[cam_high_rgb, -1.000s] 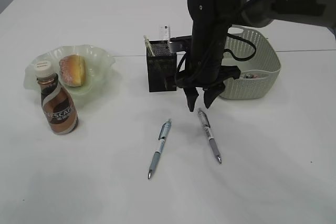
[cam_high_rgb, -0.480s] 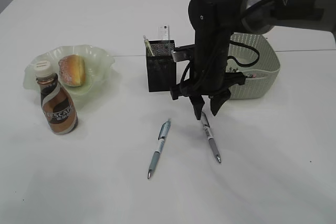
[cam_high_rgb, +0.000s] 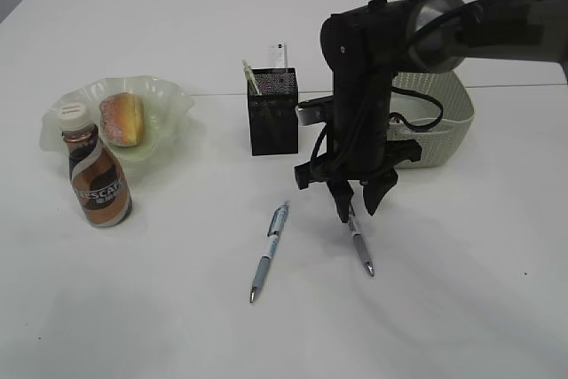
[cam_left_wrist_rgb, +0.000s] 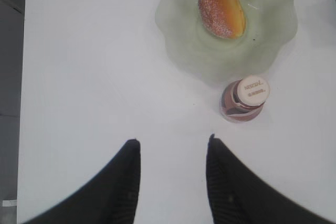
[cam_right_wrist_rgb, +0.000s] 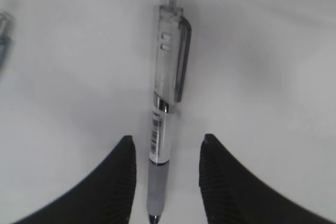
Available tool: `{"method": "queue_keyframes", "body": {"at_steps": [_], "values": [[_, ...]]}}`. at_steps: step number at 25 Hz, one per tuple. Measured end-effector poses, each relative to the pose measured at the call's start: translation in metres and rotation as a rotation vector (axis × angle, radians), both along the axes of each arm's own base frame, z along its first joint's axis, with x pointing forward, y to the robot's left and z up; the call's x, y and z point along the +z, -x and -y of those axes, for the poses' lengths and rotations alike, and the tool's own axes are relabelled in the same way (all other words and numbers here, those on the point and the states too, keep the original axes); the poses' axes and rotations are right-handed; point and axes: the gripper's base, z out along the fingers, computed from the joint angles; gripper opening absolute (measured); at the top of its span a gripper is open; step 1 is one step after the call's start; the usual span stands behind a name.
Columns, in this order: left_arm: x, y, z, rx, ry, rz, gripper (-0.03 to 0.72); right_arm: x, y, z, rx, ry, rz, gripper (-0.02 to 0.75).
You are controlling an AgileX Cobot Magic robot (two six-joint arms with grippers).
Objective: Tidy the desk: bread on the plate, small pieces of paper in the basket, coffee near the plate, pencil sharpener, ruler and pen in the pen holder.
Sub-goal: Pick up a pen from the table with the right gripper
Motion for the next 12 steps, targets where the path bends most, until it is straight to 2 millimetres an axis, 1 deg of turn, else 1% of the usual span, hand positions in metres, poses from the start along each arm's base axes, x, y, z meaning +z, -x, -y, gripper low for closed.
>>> {"method": "queue_keyframes", "body": {"at_steps": [5, 12], "values": [[0.000, 0.000, 0.000, -0.001, 0.005, -0.001, 0.307, -0.014, -0.001, 0.000, 0.000, 0.012, -0.027, 0.298], [0.000, 0.000, 0.001, -0.002, 0.007, -0.002, 0.307, -0.014, -0.001, 0.000, -0.002, 0.013, -0.028, 0.297]]}}
